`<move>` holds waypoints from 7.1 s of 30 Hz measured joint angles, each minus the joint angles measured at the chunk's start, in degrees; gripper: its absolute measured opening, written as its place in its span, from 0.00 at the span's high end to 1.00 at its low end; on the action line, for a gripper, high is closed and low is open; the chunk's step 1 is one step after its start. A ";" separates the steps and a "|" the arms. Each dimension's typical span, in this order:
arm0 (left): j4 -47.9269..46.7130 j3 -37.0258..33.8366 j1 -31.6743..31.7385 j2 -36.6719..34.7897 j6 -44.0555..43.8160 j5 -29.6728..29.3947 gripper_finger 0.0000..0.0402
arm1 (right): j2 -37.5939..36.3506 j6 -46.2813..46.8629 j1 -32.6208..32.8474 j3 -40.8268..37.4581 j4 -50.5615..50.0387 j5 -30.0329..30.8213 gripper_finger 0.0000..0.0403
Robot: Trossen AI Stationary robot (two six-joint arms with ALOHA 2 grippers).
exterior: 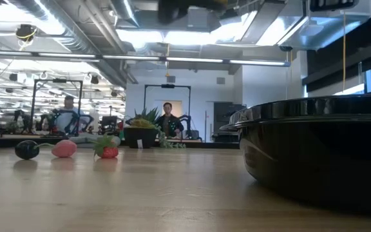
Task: Pick and placing Produce into tupperware
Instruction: Put the yellow lemon into the black bin, then put the pink peach into the black bin
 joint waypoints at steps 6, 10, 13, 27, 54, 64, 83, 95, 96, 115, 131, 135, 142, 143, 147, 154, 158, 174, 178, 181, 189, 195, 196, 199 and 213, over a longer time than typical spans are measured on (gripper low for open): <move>-0.07 4.09 2.19 -0.02 7.48 -0.16 0.49 | 0.00 -0.22 -1.17 0.00 0.14 3.63 0.64; -0.12 4.85 3.18 -0.02 10.49 -0.15 0.50 | 0.00 0.60 -2.32 0.00 -0.85 4.61 0.63; -0.17 4.87 3.62 -0.02 12.00 -0.15 0.49 | 0.04 0.94 -2.82 -0.01 -0.88 6.14 0.63; -0.15 4.87 3.63 -0.02 18.17 -0.35 0.49 | 0.04 -2.21 -5.79 -0.01 -0.67 6.20 0.55; 5.51 4.91 5.11 -0.02 31.56 -10.77 0.49 | 0.76 -3.62 -5.87 -0.01 1.21 20.18 0.22; 7.81 4.91 5.50 -0.02 31.64 -10.77 0.49 | 2.64 -5.02 -7.03 0.02 4.29 21.23 0.22; 8.28 4.93 5.69 -0.09 31.47 -10.57 0.49 | 5.29 -7.60 -7.27 -0.01 12.57 21.47 0.22; 9.23 4.93 5.82 -0.17 31.35 -10.91 0.49 | 5.28 -7.50 -7.96 -0.07 13.55 21.39 0.36; 9.37 4.93 5.84 -0.18 31.43 -11.04 0.49 | 5.25 -7.38 -8.04 -0.07 13.60 21.38 0.37; 9.12 4.93 5.82 -0.06 32.57 -12.53 0.49 | 5.20 -8.18 -8.41 -0.05 12.64 20.77 0.40; 8.29 4.82 4.46 0.15 31.34 -11.18 0.48 | 5.18 -8.99 -8.34 0.15 9.46 17.99 0.46; 8.61 4.82 4.70 0.04 30.94 -10.68 0.46 | 5.19 -9.72 -8.34 0.06 10.15 17.90 0.46; 9.03 4.82 4.81 0.02 31.14 -10.62 0.45 | 5.20 -9.06 -8.39 0.04 10.19 17.23 0.46; 9.03 4.82 4.81 0.02 31.16 -10.62 0.45 | 5.20 -9.23 -8.39 0.04 10.21 17.21 0.46; 8.95 4.85 4.55 0.01 30.45 -10.61 0.46 | 5.22 -9.32 -8.39 0.04 10.23 16.80 0.46; 8.13 4.91 4.48 -0.05 27.96 -3.47 0.45 | 5.30 -9.30 -8.28 0.02 9.28 13.82 0.46; 7.82 4.93 4.42 -0.05 25.37 0.30 0.44 | 5.31 -9.30 -8.26 0.02 8.62 11.94 0.46; 6.38 4.85 4.86 -0.05 22.28 6.53 0.44 | 5.25 -7.02 -8.43 -0.07 -7.33 1.98 0.46; 6.23 4.85 4.97 -0.05 21.91 6.77 0.44 | 5.25 -5.25 -7.11 -0.07 -13.72 -4.86 0.46; 6.05 4.85 4.99 -0.05 21.32 6.51 0.44 | 5.25 -2.84 -4.92 -0.07 -17.78 -9.77 0.46; 5.10 4.85 5.12 -0.05 20.58 5.93 0.44 | 6.48 -0.48 2.07 -0.07 -31.05 -7.03 0.46; 5.11 4.87 5.12 -0.05 20.51 5.36 0.44 | 11.28 -1.73 5.14 -0.05 -30.17 -4.38 0.46; 5.09 4.87 5.12 -0.05 20.45 5.34 0.44 | 12.46 -1.80 5.50 -0.05 -30.21 -4.38 0.46; 5.05 4.89 5.14 -0.05 20.34 5.32 0.44 | 16.12 -1.91 6.63 -0.05 -29.53 -4.37 0.46; 4.92 4.89 5.02 -0.05 18.96 5.25 0.44 | 23.45 -1.73 9.10 -0.05 -27.17 -4.17 0.29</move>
